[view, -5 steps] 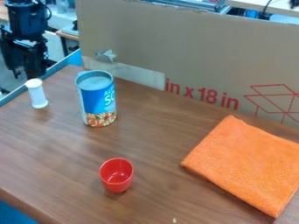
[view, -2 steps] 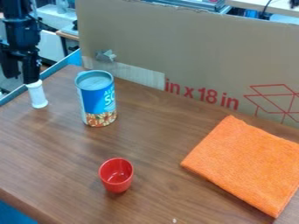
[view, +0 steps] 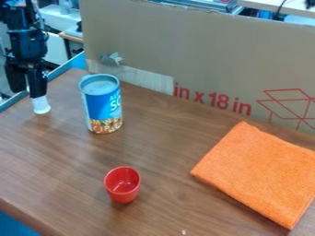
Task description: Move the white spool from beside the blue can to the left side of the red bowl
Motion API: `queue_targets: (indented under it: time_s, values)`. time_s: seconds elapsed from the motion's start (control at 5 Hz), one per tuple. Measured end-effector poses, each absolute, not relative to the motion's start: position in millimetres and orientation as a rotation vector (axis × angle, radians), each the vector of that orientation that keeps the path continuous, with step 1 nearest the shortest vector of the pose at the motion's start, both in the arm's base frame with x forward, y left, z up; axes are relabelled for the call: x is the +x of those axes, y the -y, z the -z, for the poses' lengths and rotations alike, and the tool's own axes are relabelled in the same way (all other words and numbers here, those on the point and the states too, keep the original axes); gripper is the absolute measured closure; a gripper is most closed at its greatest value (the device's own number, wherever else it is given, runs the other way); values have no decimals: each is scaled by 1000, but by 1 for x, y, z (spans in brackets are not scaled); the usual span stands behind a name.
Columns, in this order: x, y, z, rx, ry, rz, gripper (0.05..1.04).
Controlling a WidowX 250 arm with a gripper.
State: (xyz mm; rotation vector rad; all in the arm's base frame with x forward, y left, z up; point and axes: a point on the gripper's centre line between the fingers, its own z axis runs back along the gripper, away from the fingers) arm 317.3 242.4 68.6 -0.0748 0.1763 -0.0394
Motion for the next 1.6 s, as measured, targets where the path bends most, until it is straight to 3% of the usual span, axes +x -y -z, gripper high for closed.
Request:
queue_targets:
  time_s: [0.6, 1.2, 1.4, 1.6]
  values:
    - [316, -251, -65, 25, -227, 0, 81]
    - [323, -239, -58, -27, -240, 42, 120]
    - [326, -246, -57, -1, -244, 34, 392]
    - [328, -247, -56, 9, -236, 31, 492]
